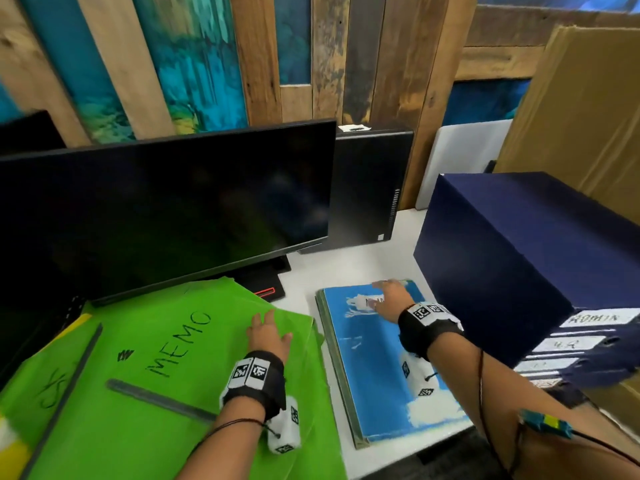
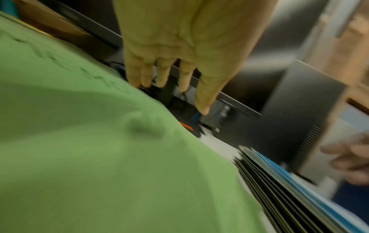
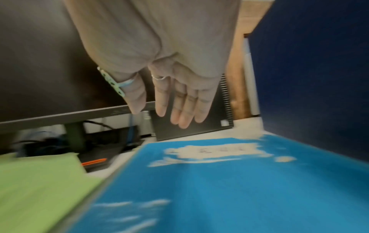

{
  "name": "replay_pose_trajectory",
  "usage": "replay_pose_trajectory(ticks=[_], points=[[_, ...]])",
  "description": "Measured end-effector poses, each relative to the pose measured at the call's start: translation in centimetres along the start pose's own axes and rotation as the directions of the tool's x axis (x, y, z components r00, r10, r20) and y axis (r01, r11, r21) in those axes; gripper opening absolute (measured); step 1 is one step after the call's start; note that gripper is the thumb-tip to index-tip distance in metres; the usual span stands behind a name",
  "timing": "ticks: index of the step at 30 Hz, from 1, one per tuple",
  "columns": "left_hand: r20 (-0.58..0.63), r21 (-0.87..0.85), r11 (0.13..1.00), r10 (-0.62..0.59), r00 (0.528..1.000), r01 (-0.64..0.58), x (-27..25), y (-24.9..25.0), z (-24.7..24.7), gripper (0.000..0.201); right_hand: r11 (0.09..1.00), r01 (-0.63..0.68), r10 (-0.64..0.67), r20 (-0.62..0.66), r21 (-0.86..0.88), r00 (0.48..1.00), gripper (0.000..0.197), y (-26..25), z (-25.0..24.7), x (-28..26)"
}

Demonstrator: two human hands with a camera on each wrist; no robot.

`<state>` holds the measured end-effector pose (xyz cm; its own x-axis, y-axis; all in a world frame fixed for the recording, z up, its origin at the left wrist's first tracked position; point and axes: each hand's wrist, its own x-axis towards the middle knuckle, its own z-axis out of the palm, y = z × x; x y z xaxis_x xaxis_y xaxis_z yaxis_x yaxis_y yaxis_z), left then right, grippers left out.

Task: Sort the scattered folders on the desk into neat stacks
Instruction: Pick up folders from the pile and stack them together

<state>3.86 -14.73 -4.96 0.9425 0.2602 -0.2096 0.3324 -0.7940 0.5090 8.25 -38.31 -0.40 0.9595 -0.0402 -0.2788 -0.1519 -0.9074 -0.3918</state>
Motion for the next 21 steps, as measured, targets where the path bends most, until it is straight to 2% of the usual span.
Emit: replay_pose_trajectory(ticks=[2, 4, 7, 8, 9, 12, 14, 17, 21], points=[[-0.108, -0.032, 0.985, -0.171, 0.979, 0.168, -0.1, -2.7, -2.2, 0.067, 0.99, 0.139, -0.14, 0.058, 0.017, 0.988, 0.043, -3.7, 1.5, -0.2], [-0.16, -0.091, 0.932, -0.361, 0.919, 0.35, -1.0, -5.5, -4.0, 0.072, 0.964, 0.266, -0.264, 0.126, 0.002, 0.956, 0.038, -7.4, 3.7, -0.7], [-0.174, -0.264, 0.788, -0.606, 0.776, 0.556, -2.0, -9.4, -5.5, 0.087, 0.927, 0.37, -0.334, 0.313, -0.063, 0.889, 0.056, -11.5, 8.2, -1.6], [-0.163, -0.325, 0.735, -0.664, 0.73, 0.596, -2.3, -10.7, -5.7, 0.089, 0.916, 0.385, -0.316, 0.389, -0.112, 0.865, 0.064, -12.3, 10.0, -2.1], [-0.138, -0.368, 0.697, -0.695, 0.705, 0.615, -2.7, -11.6, -5.8, 0.088, 0.9, 0.395, -0.28, 0.451, -0.182, 0.847, 0.072, -13.0, 11.6, -2.7], [-0.097, -0.501, 0.638, -0.713, 0.695, 0.584, -3.0, -13.2, -5.9, 0.072, 0.833, 0.425, -0.212, 0.506, -0.353, 0.836, 0.084, -13.9, 14.9, -4.6], [-0.064, -0.55, 0.613, -0.708, 0.704, 0.567, -2.9, -13.6, -6.3, 0.061, 0.837, 0.423, -0.213, 0.507, -0.346, 0.835, 0.084, -14.1, 15.5, -5.3], [-0.008, -0.576, 0.618, -0.658, 0.753, 0.535, -3.1, -13.6, -6.9, 0.051, 0.834, 0.447, -0.238, 0.52, -0.324, 0.82, 0.082, -13.8, 14.8, -5.4], [-0.035, -0.623, 0.623, -0.626, 0.779, 0.472, -3.2, -13.8, -8.2, 0.049, 0.869, 0.433, -0.298, 0.448, -0.238, 0.843, 0.072, -13.5, 14.3, -4.9]])
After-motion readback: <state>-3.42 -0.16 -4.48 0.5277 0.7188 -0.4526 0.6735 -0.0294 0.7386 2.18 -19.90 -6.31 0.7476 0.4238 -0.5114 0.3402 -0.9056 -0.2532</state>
